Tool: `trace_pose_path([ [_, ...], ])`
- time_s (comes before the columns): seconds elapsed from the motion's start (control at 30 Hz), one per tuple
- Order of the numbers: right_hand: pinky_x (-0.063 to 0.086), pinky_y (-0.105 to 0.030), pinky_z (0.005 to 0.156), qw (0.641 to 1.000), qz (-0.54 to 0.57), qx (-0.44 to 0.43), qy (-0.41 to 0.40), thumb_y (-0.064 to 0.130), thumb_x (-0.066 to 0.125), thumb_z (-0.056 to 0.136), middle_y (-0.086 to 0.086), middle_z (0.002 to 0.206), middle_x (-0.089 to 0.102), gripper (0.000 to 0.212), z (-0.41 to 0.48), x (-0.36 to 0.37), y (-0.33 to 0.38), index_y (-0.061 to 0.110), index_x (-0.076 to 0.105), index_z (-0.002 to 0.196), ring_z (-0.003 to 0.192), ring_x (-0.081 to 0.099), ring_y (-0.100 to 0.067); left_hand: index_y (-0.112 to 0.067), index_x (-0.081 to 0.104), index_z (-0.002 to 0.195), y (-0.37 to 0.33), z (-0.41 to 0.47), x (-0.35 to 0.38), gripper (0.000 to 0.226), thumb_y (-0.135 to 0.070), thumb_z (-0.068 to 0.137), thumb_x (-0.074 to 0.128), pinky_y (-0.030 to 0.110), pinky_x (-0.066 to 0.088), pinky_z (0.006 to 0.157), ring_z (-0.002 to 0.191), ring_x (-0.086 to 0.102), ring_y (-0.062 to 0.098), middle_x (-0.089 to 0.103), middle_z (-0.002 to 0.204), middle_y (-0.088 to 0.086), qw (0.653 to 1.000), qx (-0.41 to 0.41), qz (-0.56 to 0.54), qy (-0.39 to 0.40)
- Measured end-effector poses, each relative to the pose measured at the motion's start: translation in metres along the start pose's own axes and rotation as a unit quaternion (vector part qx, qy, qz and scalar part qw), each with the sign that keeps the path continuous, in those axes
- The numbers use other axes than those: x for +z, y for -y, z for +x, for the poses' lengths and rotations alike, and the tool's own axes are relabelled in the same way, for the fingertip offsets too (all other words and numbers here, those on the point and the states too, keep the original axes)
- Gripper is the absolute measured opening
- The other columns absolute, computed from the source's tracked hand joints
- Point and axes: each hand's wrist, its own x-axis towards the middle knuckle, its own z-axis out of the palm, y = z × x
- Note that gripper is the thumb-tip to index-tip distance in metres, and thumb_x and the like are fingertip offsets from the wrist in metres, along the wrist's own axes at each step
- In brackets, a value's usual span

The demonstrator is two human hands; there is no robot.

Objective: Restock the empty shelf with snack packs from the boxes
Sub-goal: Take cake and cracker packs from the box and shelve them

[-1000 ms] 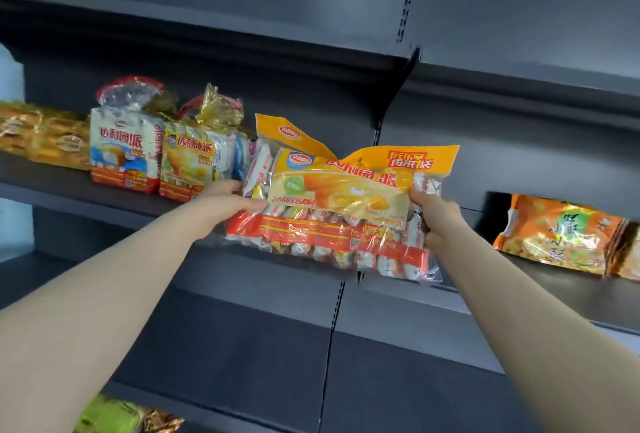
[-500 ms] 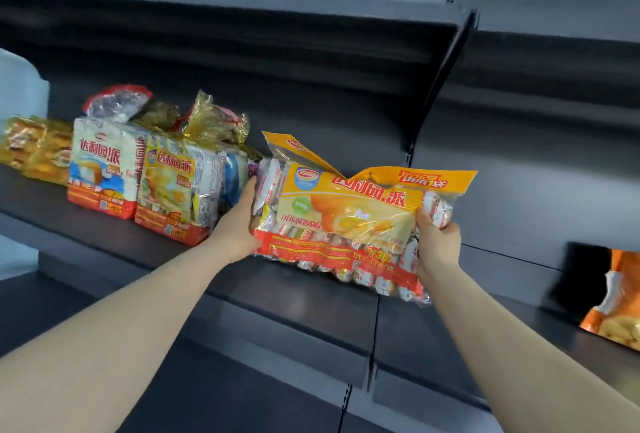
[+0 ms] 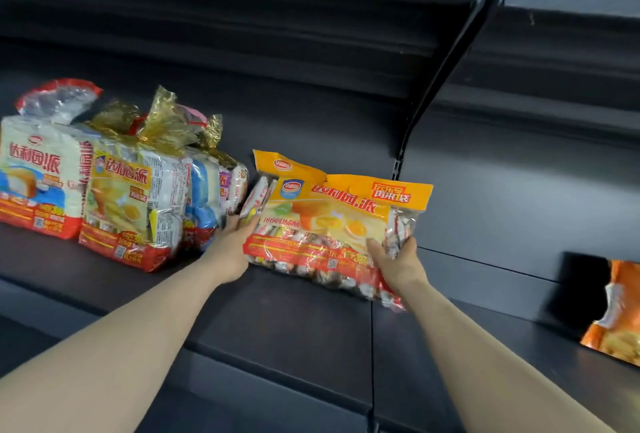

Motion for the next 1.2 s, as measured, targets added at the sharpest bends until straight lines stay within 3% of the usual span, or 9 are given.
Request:
trace_pose_path([
  [0.13,0.037,-0.049,0.108,0.997,-0.042,-0.035,-0.054,0.062,0.059,0.088,-0.016,0.154,0.032,0.096,-0.011,0.004,-0.004,0.019,0.007,0.157,0.137,0.04,-0.038,-0.034,0.004,0.157,-0.009,-0.008,-0.006,0.083,-0.015,0.095,0.055,0.049,0.018,0.12,0.149,0.004,0.04,0.003,0.164,0.006,0.999,-0.009,0.029,-0.008],
  [0.27,0.039,-0.053,0.106,0.973,-0.158,-0.114,-0.124,0.051,0.054,0.095,-0.015,0.148,0.036,0.08,-0.038,0.009,-0.001,0.019,0.013,0.156,0.133,0.04,-0.037,-0.029,0.024,0.156,-0.026,-0.028,-0.015,0.071,-0.018,0.095,0.059,0.04,0.023,0.119,0.149,0.014,0.033,0.019,0.161,0.011,0.999,0.009,-0.014,-0.03],
  [0.37,0.038,-0.052,0.106,0.957,-0.229,-0.138,-0.113,0.041,0.047,0.1,-0.015,0.152,0.033,0.065,-0.065,0.009,0.01,0.017,0.019,0.154,0.133,0.039,-0.039,-0.023,0.035,0.152,-0.036,-0.051,-0.023,0.068,-0.016,0.091,0.065,0.037,0.034,0.111,0.142,0.032,0.03,0.029,0.156,0.013,0.998,0.021,-0.043,-0.038],
  [0.47,0.041,-0.052,0.105,0.955,-0.244,-0.149,-0.081,0.037,0.046,0.101,-0.016,0.153,0.032,0.056,-0.088,0.01,0.021,0.015,0.029,0.15,0.133,0.039,-0.04,-0.029,0.042,0.148,-0.043,-0.071,-0.031,0.063,-0.021,0.09,0.067,0.038,0.044,0.103,0.129,0.049,0.028,0.044,0.148,0.007,0.996,0.036,-0.058,-0.048],
  [0.67,0.041,-0.051,0.103,0.926,-0.29,-0.227,-0.087,0.038,0.048,0.101,-0.016,0.148,0.039,0.05,-0.162,0.002,0.044,0.012,0.043,0.144,0.131,0.041,-0.039,-0.031,0.059,0.129,-0.056,-0.14,-0.061,0.037,-0.033,0.093,0.063,0.042,0.052,0.092,0.111,0.062,0.02,0.067,0.122,-0.004,0.989,0.122,-0.063,-0.06],
  [0.97,0.049,-0.046,0.072,0.867,-0.33,-0.346,-0.137,0.028,0.065,0.092,-0.018,0.109,0.062,0.043,-0.294,-0.007,0.039,0.004,0.059,0.126,0.097,0.059,-0.042,-0.027,0.065,0.117,-0.053,-0.276,-0.085,0.024,-0.03,0.093,0.064,0.036,0.051,0.091,0.102,0.062,0.007,0.067,0.112,-0.009,0.973,0.201,-0.087,-0.073],
  [1.2,0.048,-0.045,0.073,0.871,-0.325,-0.358,-0.087,0.028,0.063,0.094,-0.018,0.109,0.062,0.039,-0.384,-0.007,0.0,0.003,0.06,0.124,0.095,0.058,-0.041,-0.026,0.065,0.114,-0.037,-0.365,-0.062,0.022,-0.029,0.092,0.066,0.037,0.05,0.088,0.097,0.061,0.009,0.066,0.106,-0.009,0.974,0.193,-0.101,-0.059],
])
